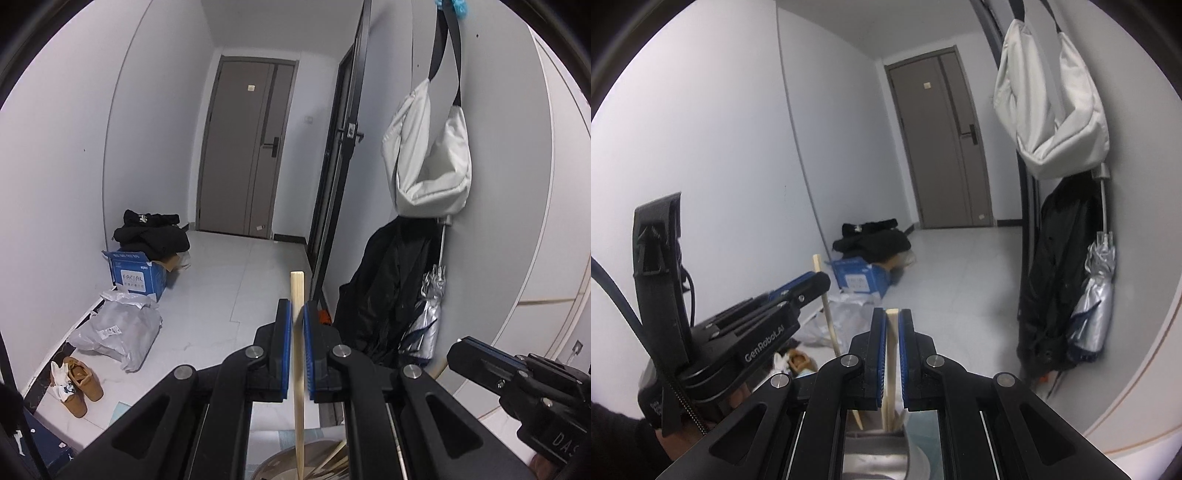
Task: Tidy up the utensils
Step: 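Lift both held chopsticks upright toward the white holder, then open both grippers above the white holder, dropping the chopsticks in, then lower the right gripper onto the metal spoon and close on its bowl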
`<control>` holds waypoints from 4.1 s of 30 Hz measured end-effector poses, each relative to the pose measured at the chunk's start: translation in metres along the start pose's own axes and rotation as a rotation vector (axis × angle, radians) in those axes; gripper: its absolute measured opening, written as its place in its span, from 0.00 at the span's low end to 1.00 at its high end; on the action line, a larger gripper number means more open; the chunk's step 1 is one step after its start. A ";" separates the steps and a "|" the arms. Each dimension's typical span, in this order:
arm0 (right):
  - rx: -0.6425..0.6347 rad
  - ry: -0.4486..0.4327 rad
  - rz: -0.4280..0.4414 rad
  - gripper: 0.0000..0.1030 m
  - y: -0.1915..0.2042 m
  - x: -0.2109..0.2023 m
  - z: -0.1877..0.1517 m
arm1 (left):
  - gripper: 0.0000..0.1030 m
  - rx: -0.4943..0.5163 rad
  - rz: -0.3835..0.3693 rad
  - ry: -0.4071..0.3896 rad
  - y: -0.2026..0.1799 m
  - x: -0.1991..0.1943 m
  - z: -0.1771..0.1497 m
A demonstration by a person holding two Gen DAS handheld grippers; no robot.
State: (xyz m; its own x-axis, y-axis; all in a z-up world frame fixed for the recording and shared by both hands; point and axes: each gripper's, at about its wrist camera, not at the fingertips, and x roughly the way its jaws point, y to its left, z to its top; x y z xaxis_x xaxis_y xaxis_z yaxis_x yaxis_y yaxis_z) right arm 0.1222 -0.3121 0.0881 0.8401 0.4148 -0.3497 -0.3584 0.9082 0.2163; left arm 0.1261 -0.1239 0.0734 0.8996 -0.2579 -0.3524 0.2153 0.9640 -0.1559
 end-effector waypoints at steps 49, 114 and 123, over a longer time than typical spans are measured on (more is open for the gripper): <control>0.103 -0.049 0.034 0.67 0.064 -0.075 -0.066 | 0.98 -0.090 0.178 0.116 0.052 -0.107 -0.013; -0.187 0.736 -0.112 0.51 0.130 0.147 -0.222 | 0.98 -0.657 0.263 0.443 0.214 -0.068 -0.131; -0.285 0.777 -0.085 0.48 0.151 0.156 -0.229 | 0.98 -0.670 0.257 0.431 0.217 -0.071 -0.129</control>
State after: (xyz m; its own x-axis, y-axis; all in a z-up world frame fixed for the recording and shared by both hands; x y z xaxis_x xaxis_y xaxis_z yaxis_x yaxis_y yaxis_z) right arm 0.1060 -0.0970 -0.1421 0.3857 0.1695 -0.9069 -0.4835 0.8743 -0.0422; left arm 0.0600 0.0951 -0.0544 0.6364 -0.1689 -0.7526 -0.3707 0.7887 -0.4904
